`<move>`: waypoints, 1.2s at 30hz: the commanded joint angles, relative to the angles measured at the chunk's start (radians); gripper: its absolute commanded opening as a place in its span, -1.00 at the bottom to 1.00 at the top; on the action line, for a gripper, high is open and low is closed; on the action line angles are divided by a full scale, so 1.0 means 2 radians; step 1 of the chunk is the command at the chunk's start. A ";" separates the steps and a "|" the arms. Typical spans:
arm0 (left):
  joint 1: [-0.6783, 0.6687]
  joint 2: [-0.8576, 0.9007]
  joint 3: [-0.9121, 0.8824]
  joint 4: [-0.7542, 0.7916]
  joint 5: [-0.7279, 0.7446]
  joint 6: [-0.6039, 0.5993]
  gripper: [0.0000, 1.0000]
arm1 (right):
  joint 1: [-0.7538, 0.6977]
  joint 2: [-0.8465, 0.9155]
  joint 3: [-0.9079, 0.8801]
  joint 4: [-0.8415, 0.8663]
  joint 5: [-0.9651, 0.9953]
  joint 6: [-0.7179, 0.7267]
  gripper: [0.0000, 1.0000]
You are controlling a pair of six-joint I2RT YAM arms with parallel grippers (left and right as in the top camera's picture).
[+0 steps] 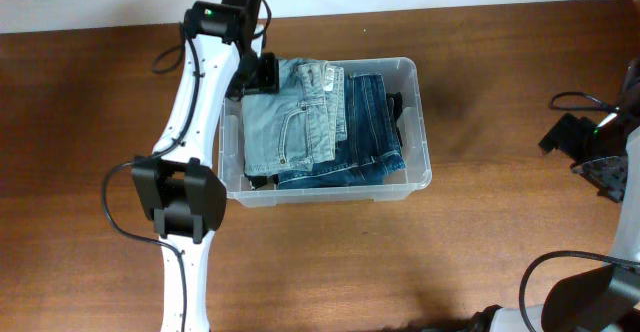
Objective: Pack container
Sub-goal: 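Release the jeans and press them down along the box's left wall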
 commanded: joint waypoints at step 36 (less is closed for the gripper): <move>-0.007 0.000 0.058 0.000 -0.011 0.006 -0.65 | -0.002 0.001 0.001 0.000 0.001 0.000 0.96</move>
